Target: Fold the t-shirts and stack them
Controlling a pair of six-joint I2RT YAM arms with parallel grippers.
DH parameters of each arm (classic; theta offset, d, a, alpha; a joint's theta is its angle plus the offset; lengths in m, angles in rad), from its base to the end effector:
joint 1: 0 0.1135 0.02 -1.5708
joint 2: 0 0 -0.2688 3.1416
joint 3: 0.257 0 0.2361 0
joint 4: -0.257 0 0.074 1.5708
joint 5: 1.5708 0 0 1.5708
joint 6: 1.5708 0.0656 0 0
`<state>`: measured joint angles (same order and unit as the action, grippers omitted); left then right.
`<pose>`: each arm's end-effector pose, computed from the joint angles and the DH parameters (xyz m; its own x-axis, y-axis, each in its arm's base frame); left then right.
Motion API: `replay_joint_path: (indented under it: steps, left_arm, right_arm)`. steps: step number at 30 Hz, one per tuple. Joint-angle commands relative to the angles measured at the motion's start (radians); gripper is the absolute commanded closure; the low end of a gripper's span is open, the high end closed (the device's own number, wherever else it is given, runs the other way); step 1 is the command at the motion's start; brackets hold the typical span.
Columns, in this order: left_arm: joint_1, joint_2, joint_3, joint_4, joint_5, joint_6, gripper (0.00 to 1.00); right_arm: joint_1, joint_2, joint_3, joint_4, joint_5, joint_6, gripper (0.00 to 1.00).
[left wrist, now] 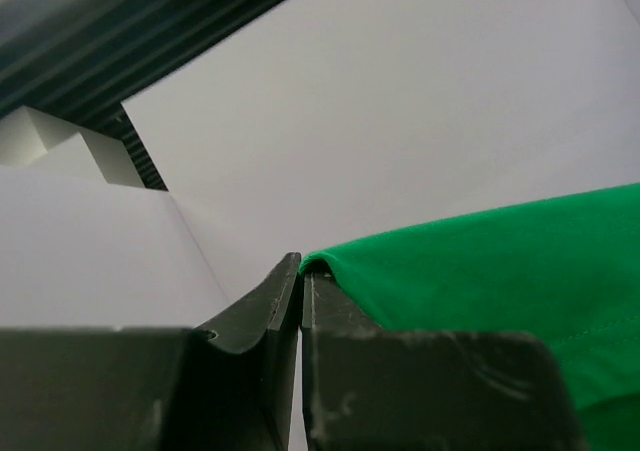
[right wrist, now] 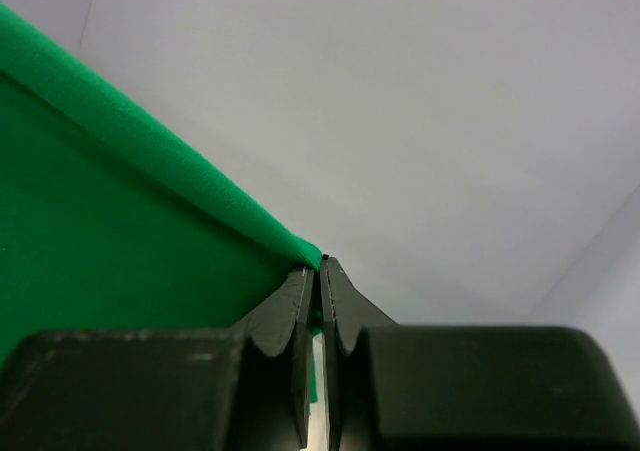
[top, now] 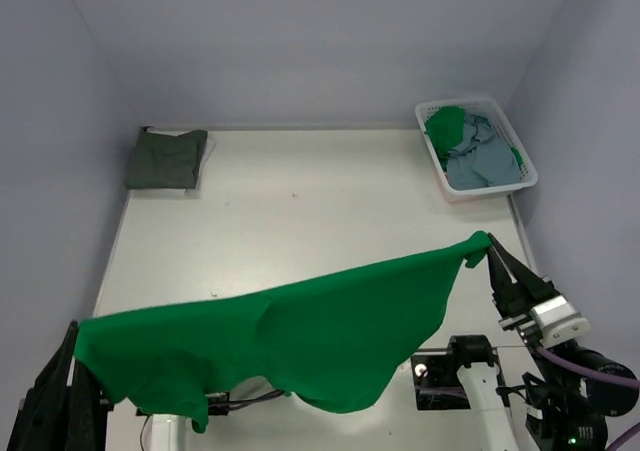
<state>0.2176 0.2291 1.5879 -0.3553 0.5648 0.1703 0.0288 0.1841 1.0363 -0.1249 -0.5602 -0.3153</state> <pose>-0.1710 -0.0738 0.5195 0.8282 0.3297 -0.4531 -0.0425 0.8432 0.5360 -0.0433 0.0336 0.4602 0.7624 -0.2408 -0.6006 -0.1943 0.8001 -0.5675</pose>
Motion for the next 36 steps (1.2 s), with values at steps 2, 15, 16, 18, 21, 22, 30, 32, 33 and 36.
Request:
replay_joint_path:
  steps: [2, 15, 16, 18, 21, 22, 30, 32, 33, 36]
  left_arm:
    - [0.008, 0.170, -0.092, 0.140, -0.062, -0.005, 1.00]
    - [0.006, 0.504, -0.338, 0.452, -0.068, 0.044, 1.00]
    - [0.008, 0.525, -0.348, 0.472, -0.066, 0.049, 1.00]
    - [0.015, 0.588, -0.368, 0.519, -0.054, 0.051, 1.00]
    - [0.026, 0.677, -0.367, 0.526, -0.040, 0.063, 1.00]
    - [0.028, 0.697, -0.367, 0.526, -0.039, 0.067, 1.00]
    - [0.039, 0.814, -0.422, 0.558, -0.017, 0.026, 1.00]
    - [0.035, 0.820, -0.427, 0.549, -0.016, 0.021, 1.00]
    - [0.037, 0.828, -0.430, 0.536, -0.017, 0.020, 1.00]
    - [0.029, 0.835, -0.443, 0.526, -0.019, -0.001, 1.00]
  right_arm:
    - [-0.021, 0.106, -0.048, 0.146, 0.039, -0.008, 1.00]
    - [-0.020, 0.414, -0.199, 0.355, 0.068, -0.074, 1.00]
    - [-0.018, 0.466, -0.202, 0.382, 0.068, -0.076, 1.00]
    - [-0.021, 0.506, -0.232, 0.450, 0.068, -0.076, 1.00]
    - [-0.024, 0.573, -0.274, 0.507, 0.056, -0.103, 1.00]
    - [-0.024, 0.586, -0.285, 0.518, 0.057, -0.114, 1.00]
    - [-0.024, 0.796, -0.222, 0.459, 0.075, -0.098, 1.00]
    - [-0.023, 0.862, -0.193, 0.435, 0.080, -0.078, 1.00]
    - [-0.017, 0.882, -0.170, 0.432, 0.080, -0.056, 1.00]
    - [0.054, 0.956, -0.137, 0.378, 0.117, -0.053, 1.00]
